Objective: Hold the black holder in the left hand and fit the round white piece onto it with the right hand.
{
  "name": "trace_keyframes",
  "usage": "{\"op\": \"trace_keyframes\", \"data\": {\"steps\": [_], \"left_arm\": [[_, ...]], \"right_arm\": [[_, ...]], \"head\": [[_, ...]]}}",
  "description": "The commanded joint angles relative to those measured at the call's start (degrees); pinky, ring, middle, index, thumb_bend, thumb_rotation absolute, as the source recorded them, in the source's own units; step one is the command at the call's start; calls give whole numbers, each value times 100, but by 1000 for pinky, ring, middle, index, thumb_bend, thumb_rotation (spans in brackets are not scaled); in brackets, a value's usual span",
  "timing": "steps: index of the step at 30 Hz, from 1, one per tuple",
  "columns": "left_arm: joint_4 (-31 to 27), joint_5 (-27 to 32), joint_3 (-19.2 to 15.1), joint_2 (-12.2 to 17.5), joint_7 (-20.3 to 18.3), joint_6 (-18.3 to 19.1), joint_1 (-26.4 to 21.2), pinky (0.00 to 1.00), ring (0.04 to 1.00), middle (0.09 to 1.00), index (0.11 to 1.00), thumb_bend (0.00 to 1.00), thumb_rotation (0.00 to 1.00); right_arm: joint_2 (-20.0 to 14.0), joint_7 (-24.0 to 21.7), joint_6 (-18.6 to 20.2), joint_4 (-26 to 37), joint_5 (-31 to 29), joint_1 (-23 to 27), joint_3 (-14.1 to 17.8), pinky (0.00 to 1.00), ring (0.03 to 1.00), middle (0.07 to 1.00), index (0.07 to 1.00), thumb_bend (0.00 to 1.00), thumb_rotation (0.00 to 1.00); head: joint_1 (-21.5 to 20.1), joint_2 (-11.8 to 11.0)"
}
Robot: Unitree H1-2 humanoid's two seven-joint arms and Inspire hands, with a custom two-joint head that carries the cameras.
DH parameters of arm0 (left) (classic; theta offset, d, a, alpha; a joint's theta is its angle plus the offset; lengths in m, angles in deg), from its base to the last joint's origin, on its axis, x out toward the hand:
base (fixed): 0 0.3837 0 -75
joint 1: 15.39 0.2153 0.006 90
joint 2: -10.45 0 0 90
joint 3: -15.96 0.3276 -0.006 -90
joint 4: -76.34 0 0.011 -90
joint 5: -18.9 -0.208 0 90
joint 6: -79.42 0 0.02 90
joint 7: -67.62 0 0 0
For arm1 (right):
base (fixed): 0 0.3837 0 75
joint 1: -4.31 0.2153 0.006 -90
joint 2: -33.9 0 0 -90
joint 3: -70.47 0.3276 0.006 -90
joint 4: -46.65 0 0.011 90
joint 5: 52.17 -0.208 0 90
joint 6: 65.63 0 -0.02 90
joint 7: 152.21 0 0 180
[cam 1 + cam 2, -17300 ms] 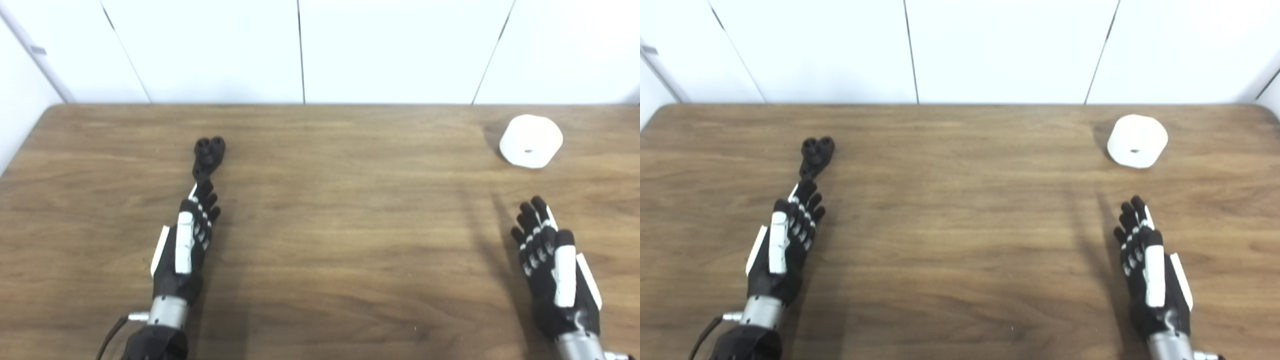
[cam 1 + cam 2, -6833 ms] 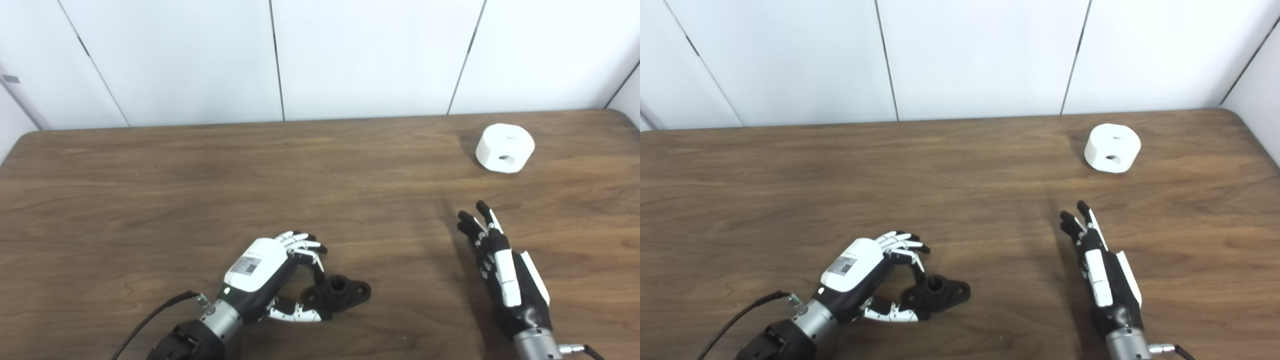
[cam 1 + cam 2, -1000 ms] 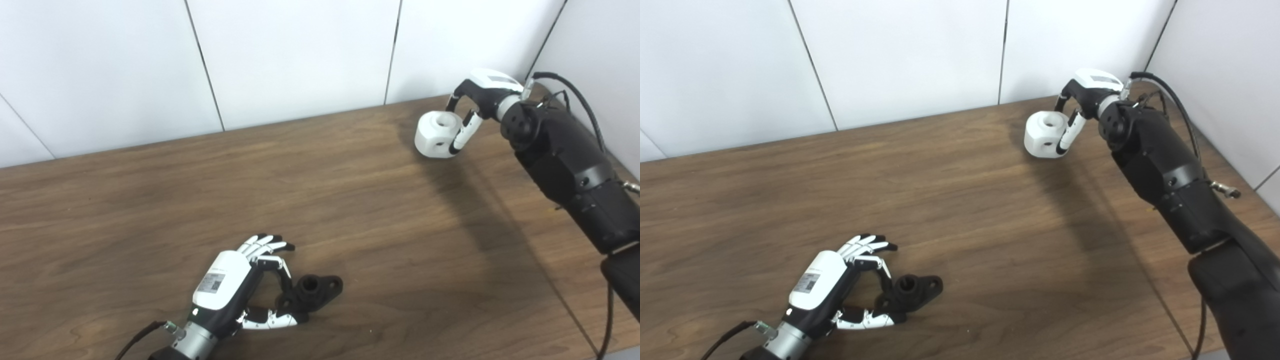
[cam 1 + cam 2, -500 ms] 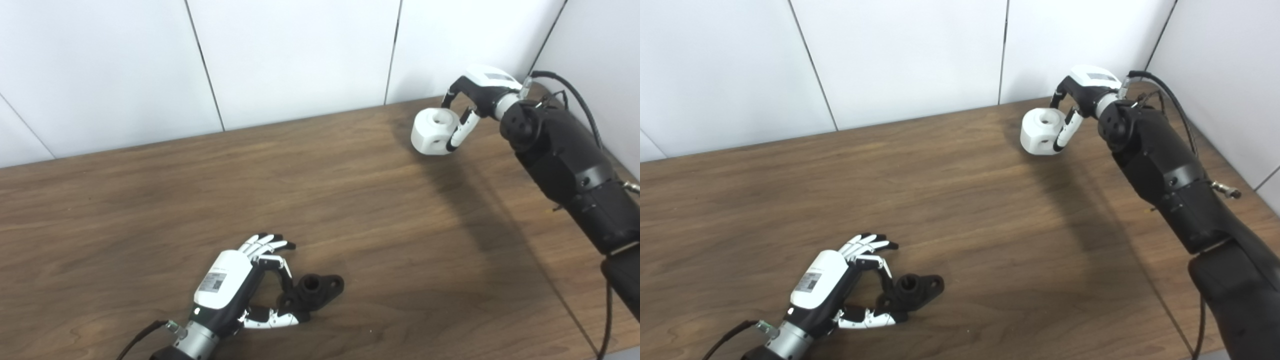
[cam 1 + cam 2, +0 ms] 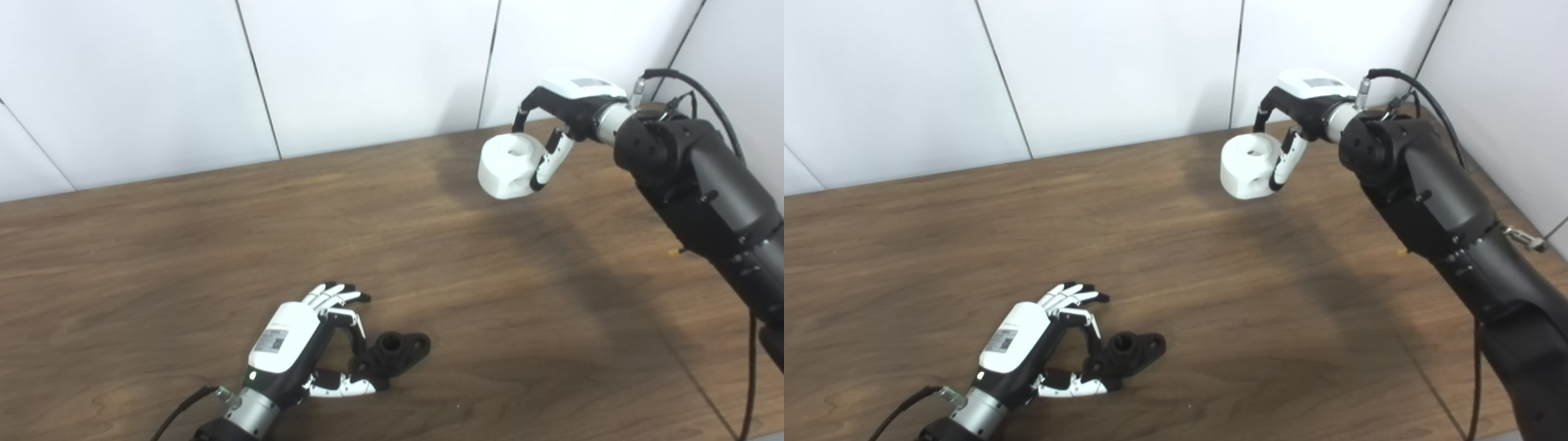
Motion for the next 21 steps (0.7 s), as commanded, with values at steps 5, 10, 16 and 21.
{"op": "trace_keyframes", "data": {"steps": [5,10,16,21], "left_arm": [[222,-348,251,-35,-557,374,136,904,888,818,490,513,62],[123,-348,261,-67,-703,548,117,922,896,823,490,513,61],[67,-334,267,-89,-711,563,100,909,889,816,489,514,58],[23,-346,277,-113,-785,630,76,909,891,819,489,514,59]], "right_arm": [[-71,-618,207,1193,190,109,60,1000,964,819,485,524,134],[85,-973,203,1888,263,-111,-9,1000,956,816,485,524,134],[367,-1317,206,2587,249,-378,61,1000,951,797,484,524,133],[603,-1429,190,3021,159,-738,127,1000,958,799,482,524,134]], "head": [[111,138],[161,241],[228,359],[280,453]]}}
